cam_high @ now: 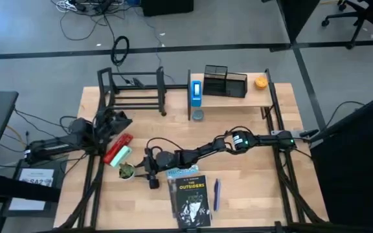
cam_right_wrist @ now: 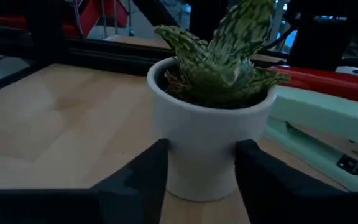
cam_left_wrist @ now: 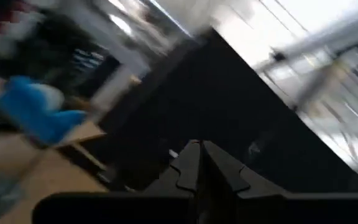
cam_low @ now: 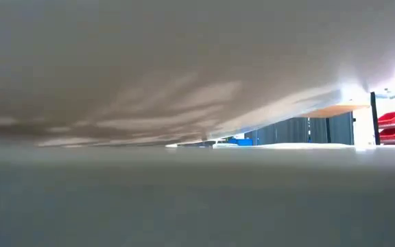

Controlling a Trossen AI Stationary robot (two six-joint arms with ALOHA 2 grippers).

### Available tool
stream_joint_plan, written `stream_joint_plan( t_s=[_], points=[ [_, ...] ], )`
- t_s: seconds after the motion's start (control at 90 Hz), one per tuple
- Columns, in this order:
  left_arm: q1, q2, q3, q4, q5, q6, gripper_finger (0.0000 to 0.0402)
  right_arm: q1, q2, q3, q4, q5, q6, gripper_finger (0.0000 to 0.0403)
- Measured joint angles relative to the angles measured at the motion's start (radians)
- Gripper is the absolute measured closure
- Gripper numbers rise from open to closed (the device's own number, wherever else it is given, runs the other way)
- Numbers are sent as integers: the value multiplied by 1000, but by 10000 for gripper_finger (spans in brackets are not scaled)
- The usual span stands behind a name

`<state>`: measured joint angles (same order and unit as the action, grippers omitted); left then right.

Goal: Stock shelves
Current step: Put the white vase plant under the shelf

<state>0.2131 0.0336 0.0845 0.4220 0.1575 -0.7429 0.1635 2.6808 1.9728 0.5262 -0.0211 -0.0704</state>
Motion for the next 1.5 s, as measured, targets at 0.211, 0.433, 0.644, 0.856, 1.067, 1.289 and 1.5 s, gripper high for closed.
stream_joint_plan(
  t_s=[0.211, 0.433, 0.644, 0.856, 1.067, 1.289, 1.5],
  points=[
    [-23, 229, 415, -732, 16, 220, 401, 0, 0, 0, 1, 1, 1, 245],
    [-108, 625, 782, -1493, 27, 193, 401, 0, 0, 0, 2, 1, 1, 233],
    [-286, 877, 900, -1911, 151, 72, 402, -6, 0, 0, 1, 0, 1, 232],
    [-527, 946, 803, -1945, 166, -158, 402, -6, 0, 0, 0, 1, 0, 231],
    [-676, 959, 666, -1817, 63, -283, 402, -7, 1, 0, -10, 4, -1, 232],
    [-737, 994, 657, -1766, 20, -332, 402, -7, 3, 0, -29, 9, -19, 213],
    [-784, 1044, 659, -1558, 101, -356, 402, -6, 3, 0, -28, 11, -13, 130]
  ],
)
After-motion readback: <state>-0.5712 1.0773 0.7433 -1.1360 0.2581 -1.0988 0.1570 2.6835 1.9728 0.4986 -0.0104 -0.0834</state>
